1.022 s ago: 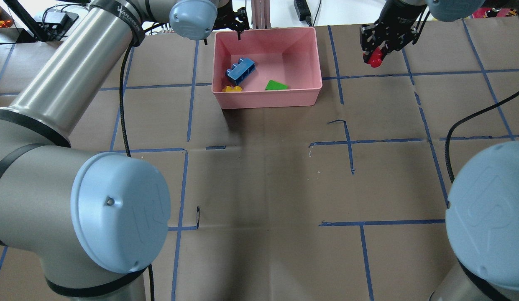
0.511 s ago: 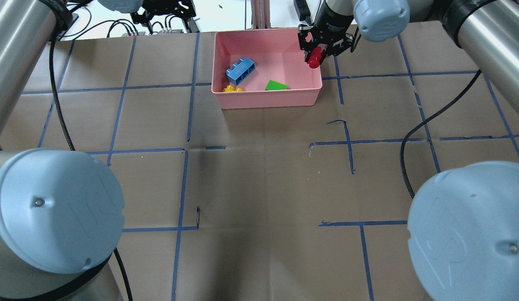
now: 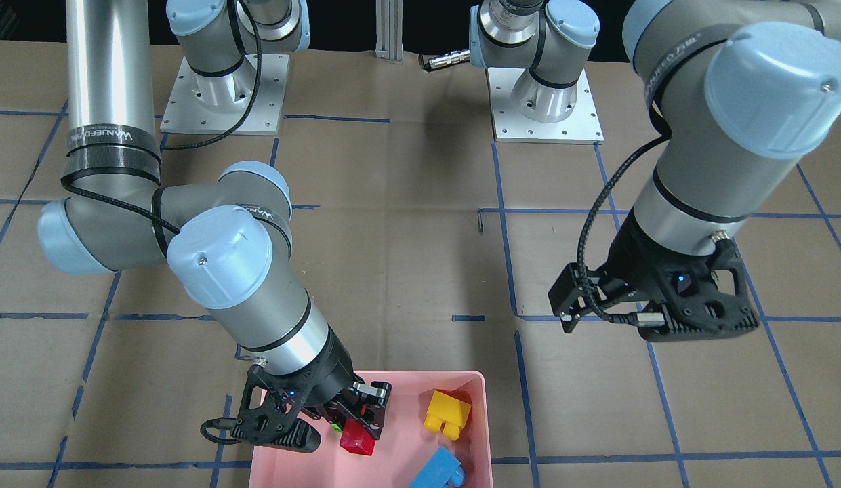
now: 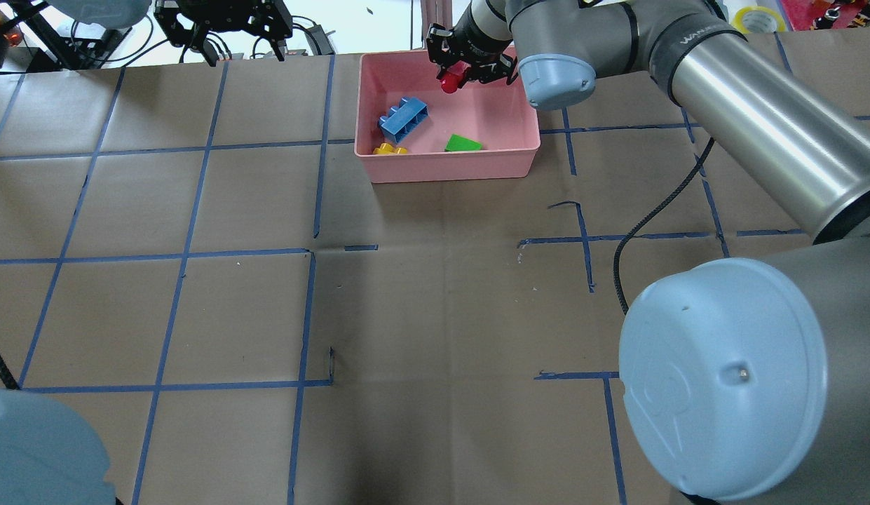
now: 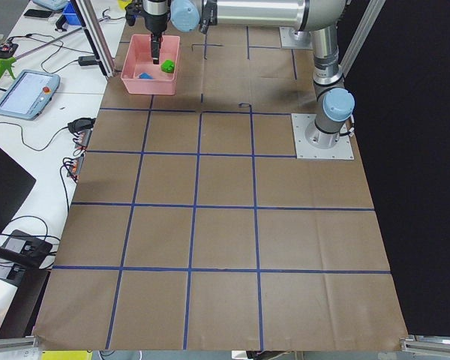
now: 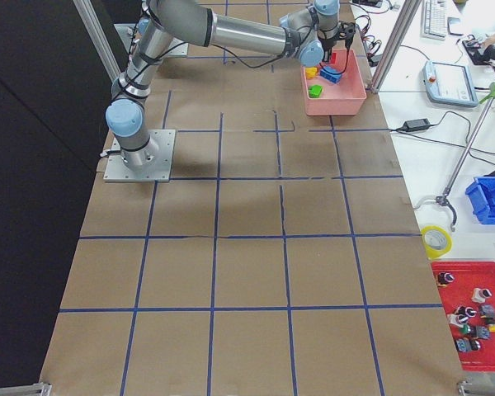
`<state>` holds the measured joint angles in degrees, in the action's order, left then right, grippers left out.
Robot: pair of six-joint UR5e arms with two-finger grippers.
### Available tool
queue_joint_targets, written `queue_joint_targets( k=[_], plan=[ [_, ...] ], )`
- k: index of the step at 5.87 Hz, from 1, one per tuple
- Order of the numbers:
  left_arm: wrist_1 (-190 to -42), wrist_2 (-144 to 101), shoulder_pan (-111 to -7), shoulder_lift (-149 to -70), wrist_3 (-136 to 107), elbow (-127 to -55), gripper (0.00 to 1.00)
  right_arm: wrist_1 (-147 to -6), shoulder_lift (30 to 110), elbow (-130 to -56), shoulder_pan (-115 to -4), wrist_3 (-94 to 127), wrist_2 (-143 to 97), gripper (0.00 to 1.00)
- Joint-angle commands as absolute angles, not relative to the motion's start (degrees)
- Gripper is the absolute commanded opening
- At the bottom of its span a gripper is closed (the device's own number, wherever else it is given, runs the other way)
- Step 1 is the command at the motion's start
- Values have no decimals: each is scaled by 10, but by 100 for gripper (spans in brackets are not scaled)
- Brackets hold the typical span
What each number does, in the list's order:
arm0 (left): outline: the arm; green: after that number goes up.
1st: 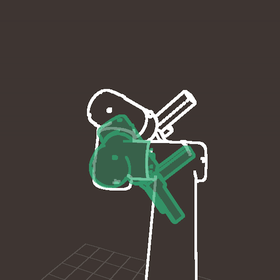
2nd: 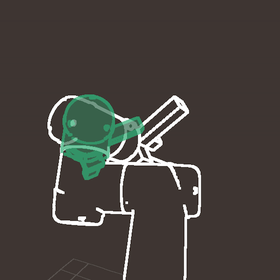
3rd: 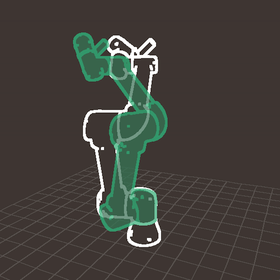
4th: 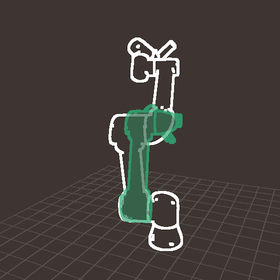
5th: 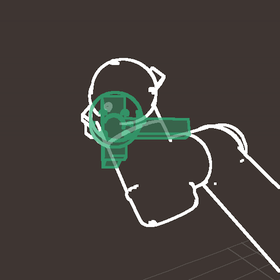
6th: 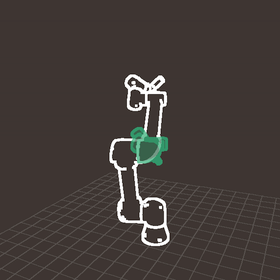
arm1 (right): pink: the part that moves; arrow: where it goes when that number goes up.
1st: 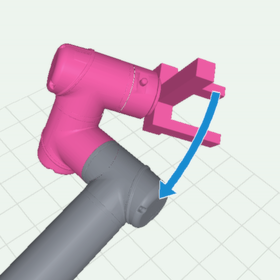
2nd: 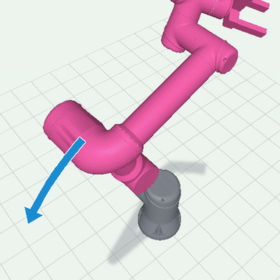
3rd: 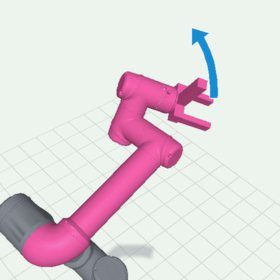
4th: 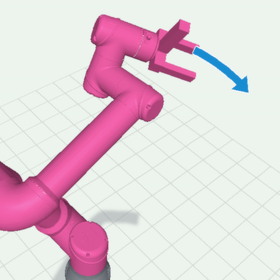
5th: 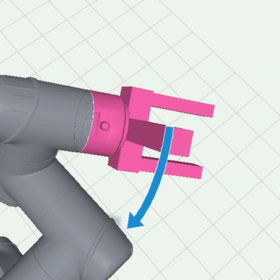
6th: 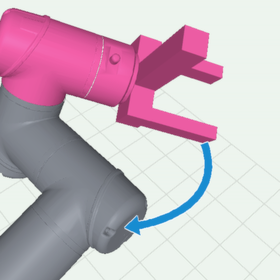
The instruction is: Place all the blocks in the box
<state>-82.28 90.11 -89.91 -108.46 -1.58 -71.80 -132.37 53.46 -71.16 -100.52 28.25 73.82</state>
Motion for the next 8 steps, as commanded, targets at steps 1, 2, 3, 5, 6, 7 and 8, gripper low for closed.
queue_joint_targets(
  k=[1,2,3,5,6,7,8],
  plan=[
    [-831,886,-899,-981,53,-829,100,-1350,532,-713,-1006,282,753,99],
    [-831,884,-899,-940,58,-872,100,-1337,540,-721,-1004,279,754,99],
    [-824,889,-900,-925,54,-895,100,-1289,554,-723,-992,211,787,99],
    [-826,917,-900,-923,51,-889,100,-1026,616,-725,-955,94,794,99],
    [-826,919,-900,-923,46,-894,100,-961,658,-726,-923,20,842,99],
    [-832,923,-898,-934,54,-886,100,-934,705,-729,-903,-75,890,99],
    [-846,917,-898,-941,69,-871,100,-867,760,-740,-894,-126,893,99]
  ],
)
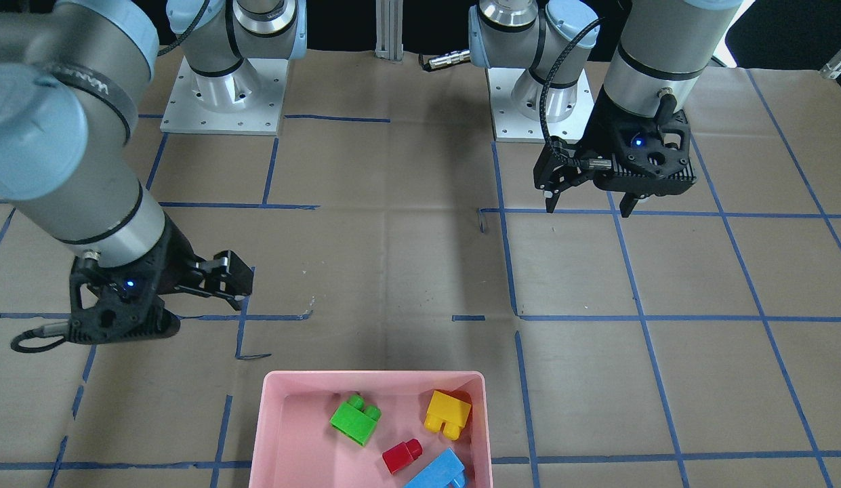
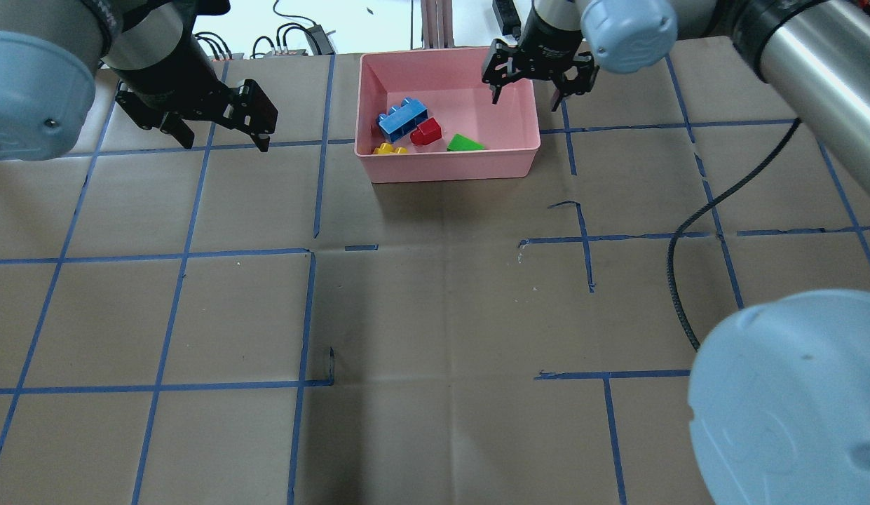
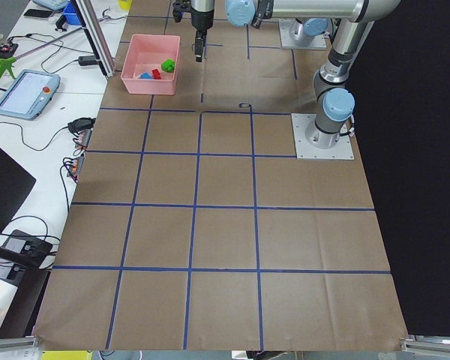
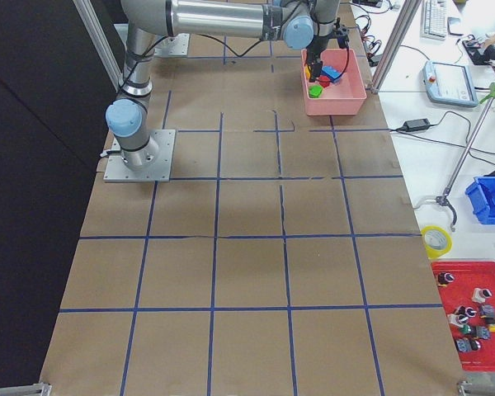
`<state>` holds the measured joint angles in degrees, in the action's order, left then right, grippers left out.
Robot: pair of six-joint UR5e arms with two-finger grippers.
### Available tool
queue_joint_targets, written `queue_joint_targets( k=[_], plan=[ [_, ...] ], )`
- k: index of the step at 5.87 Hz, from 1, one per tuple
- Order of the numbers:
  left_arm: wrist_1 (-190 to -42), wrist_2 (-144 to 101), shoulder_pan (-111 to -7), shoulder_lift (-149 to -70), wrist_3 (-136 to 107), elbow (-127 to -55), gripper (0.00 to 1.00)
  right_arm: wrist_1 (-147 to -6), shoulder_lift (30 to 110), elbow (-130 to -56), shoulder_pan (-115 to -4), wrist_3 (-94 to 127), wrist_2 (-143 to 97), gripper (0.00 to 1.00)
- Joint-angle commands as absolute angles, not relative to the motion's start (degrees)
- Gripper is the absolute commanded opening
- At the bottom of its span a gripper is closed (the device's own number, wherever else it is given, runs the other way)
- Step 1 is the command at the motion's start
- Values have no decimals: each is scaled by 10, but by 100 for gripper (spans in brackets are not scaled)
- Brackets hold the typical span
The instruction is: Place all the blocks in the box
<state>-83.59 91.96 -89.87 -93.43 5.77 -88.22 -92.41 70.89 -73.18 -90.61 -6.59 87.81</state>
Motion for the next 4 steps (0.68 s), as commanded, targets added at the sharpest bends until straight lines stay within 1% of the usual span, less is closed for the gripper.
queue_joint_targets(
  k=[1,2,3,4],
  plan=[
    [-879,915,-897,-946,87,-851,100,-845,824,-797,-892,-123,892,99],
    [-881,895,-897,-948,90,-847,100,-850,887,-880,-893,-118,881,100],
    [-880,883,-897,-949,91,-850,100,-886,918,-932,-898,-119,880,100],
    [-876,884,-898,-949,91,-852,100,-887,950,-959,-911,-124,883,100]
  ],
)
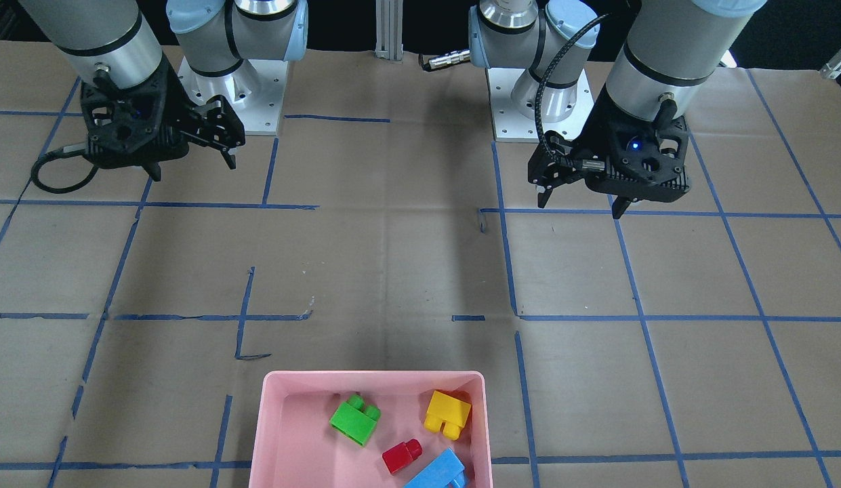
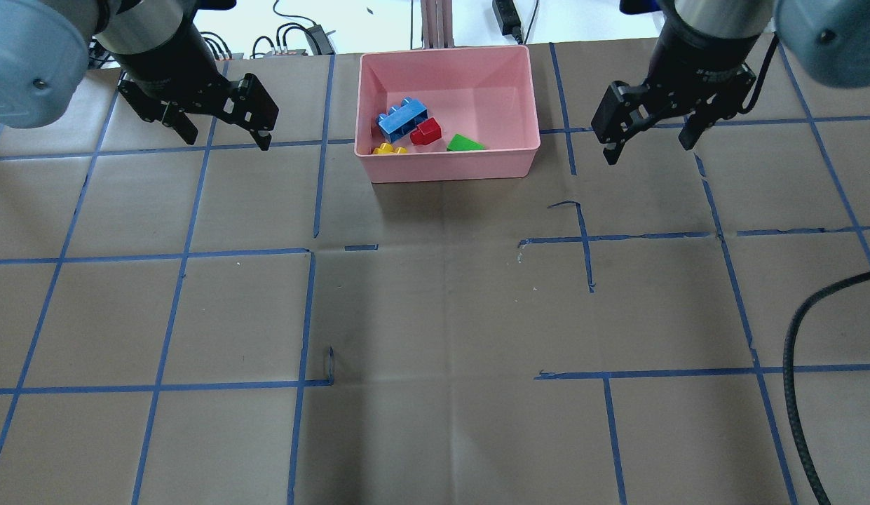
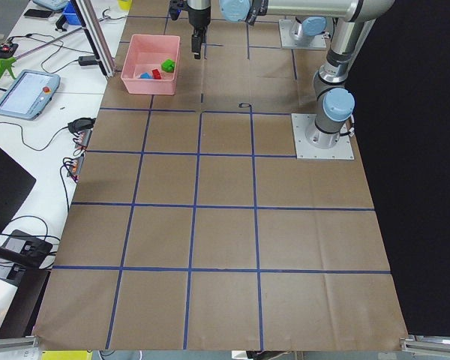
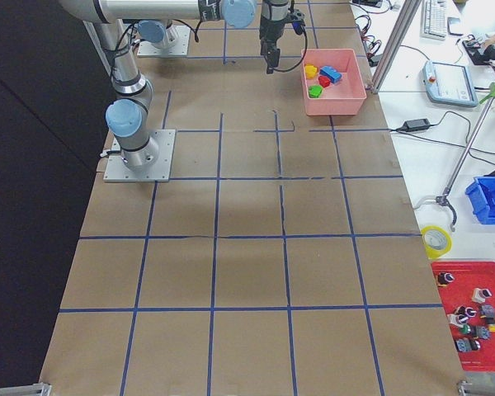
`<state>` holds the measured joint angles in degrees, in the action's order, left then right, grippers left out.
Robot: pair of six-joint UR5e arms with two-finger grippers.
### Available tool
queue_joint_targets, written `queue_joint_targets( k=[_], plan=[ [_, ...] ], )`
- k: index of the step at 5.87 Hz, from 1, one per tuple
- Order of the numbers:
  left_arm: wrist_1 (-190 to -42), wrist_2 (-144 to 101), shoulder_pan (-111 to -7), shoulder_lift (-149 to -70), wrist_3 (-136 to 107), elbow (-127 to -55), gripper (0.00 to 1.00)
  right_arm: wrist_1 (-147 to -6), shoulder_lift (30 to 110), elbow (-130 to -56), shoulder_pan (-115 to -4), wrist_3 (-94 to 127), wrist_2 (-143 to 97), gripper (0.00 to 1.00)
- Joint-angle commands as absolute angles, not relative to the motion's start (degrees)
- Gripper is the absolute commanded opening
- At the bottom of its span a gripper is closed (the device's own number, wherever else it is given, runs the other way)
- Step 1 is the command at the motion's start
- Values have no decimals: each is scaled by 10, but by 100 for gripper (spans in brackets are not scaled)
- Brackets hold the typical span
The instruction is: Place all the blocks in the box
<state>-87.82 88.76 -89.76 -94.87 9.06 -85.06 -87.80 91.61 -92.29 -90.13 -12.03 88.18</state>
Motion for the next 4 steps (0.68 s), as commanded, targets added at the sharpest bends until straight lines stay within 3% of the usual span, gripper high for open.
queue_joint_targets(
  k=[1,4],
  plan=[
    [-875,889,-898,-949,91,-853,100,-885,971,-978,-918,-127,886,100],
    [-865,891,-897,-948,90,-849,100,-882,952,-982,-916,-120,891,100]
  ],
)
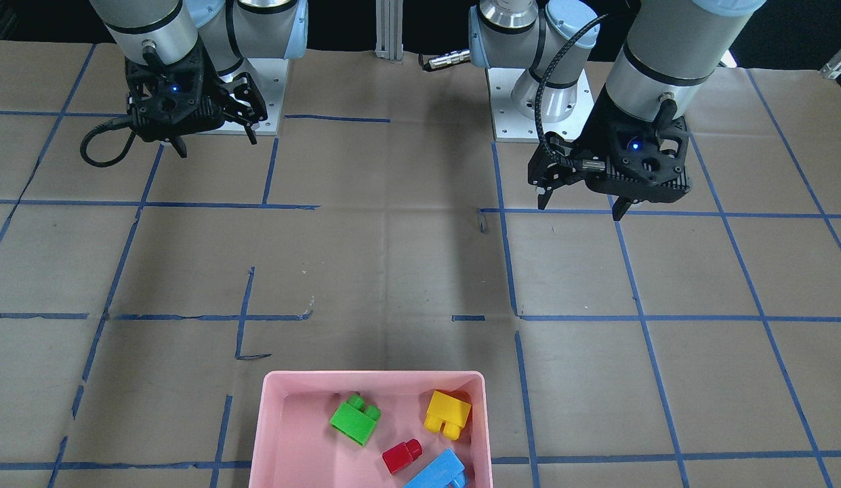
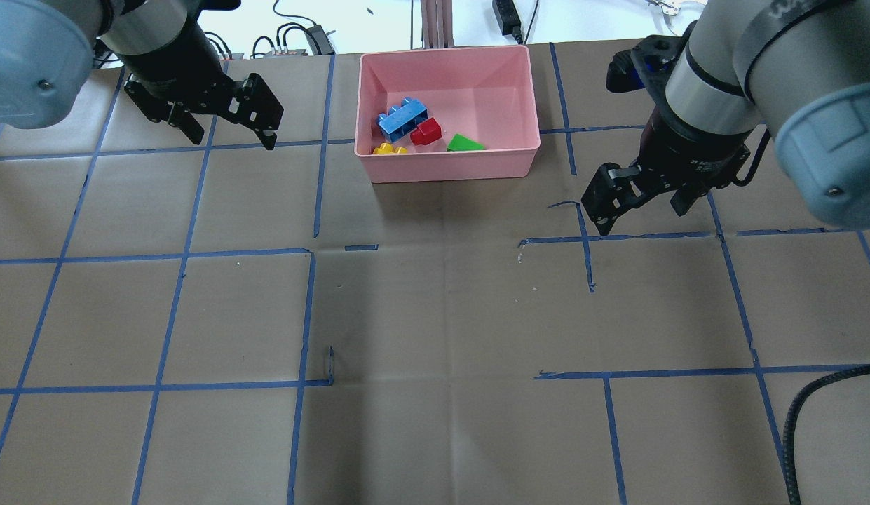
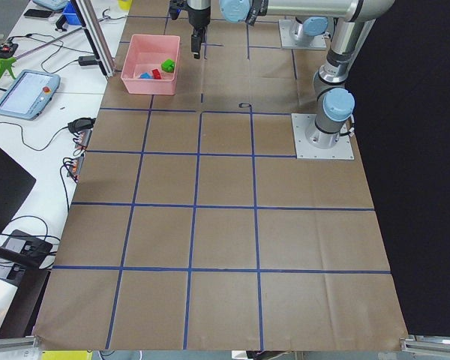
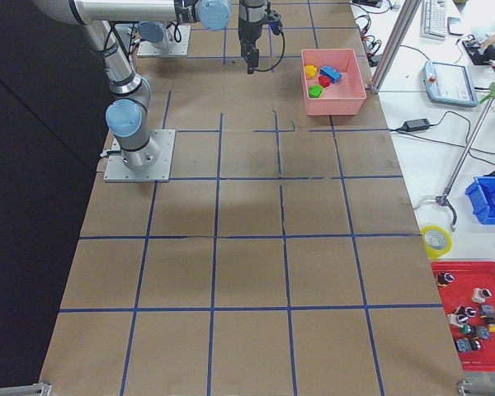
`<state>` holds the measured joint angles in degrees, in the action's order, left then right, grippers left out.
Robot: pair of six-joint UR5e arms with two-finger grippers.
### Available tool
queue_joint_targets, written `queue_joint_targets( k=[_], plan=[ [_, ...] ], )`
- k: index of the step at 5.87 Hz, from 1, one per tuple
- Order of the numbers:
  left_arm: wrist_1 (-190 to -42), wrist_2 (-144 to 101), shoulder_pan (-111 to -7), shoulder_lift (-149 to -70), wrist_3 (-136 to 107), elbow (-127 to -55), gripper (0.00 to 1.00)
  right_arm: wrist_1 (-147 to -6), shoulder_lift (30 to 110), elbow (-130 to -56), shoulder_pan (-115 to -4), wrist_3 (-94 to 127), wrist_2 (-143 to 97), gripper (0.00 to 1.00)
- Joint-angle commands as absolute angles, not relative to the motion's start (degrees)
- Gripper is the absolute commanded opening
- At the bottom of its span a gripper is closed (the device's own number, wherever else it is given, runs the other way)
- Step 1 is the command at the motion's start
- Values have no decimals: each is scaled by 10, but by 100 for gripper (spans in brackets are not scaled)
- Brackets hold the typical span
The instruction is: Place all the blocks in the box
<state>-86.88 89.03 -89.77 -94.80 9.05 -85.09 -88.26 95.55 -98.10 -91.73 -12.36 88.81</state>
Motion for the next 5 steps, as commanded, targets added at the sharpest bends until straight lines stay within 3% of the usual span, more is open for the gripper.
queue_joint_targets(
  k=[1,5],
  plan=[
    [-865,891,-897,-947,89,-849,100,-882,948,-987,-916,-115,890,100],
    [-847,891,-897,-945,83,-858,100,-890,944,-987,-911,-5,891,100]
  ],
)
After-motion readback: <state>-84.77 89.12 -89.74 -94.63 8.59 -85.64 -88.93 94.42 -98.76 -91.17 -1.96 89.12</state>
